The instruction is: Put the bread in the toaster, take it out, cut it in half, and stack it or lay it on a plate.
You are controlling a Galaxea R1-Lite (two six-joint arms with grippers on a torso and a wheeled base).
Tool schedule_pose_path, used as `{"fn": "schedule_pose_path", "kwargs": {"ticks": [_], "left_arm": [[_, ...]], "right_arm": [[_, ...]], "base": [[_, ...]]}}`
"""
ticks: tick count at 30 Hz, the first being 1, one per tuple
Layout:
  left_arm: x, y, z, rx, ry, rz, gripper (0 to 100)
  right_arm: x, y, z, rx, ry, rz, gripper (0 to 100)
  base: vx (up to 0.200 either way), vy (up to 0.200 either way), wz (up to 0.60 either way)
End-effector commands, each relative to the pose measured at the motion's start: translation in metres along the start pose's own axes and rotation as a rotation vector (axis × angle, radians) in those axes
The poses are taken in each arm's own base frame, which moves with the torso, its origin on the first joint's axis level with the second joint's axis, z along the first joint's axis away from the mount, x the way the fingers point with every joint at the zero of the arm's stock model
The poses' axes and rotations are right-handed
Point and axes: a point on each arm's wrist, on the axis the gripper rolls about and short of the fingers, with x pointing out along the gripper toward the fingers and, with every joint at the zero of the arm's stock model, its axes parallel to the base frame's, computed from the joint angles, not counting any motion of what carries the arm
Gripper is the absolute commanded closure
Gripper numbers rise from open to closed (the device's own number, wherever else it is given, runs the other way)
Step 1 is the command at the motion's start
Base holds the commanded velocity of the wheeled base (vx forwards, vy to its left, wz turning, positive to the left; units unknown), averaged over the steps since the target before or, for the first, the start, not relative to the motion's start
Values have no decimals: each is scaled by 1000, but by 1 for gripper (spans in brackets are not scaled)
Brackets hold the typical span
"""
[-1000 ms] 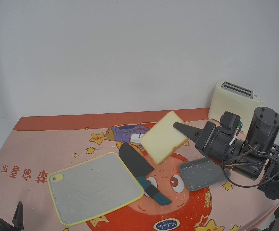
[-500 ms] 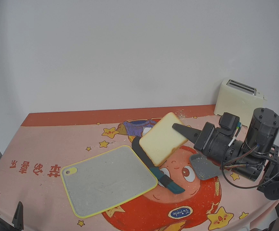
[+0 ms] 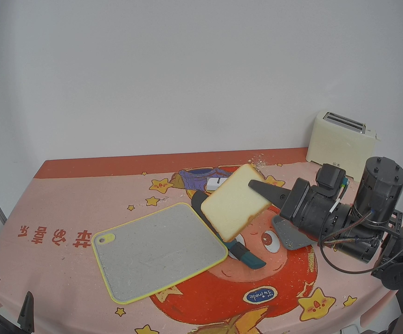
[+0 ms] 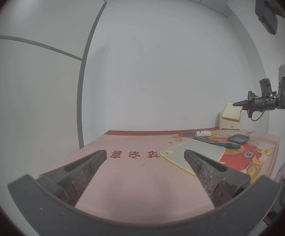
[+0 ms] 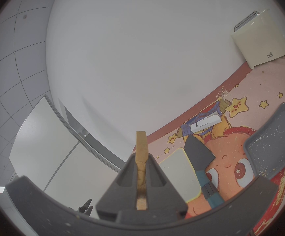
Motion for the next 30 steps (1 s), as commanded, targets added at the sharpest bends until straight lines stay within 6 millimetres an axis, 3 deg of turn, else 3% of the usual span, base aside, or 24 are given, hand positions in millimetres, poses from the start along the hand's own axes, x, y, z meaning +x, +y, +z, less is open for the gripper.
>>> {"fn": "schedule_pose_path", "kwargs": {"ticks": [1,13,22,30], "left_arm": [[1,0,-5,0,14,1,0],[1,0,-5,-2,14,1,0],[1,0,-5,-2,14,1,0],[1,0,-5,0,15,3,0]], "right_arm": [[0,0,-1,0,3,-1,100],[0,0,-1,-2,4,0,100],[-1,-4,-4,-3,17,-14,100],[7,-29,-21,8,89,-101,100]], "base": [[0,200,0],[0,150,0],[0,0,0],[0,0,0]]}}
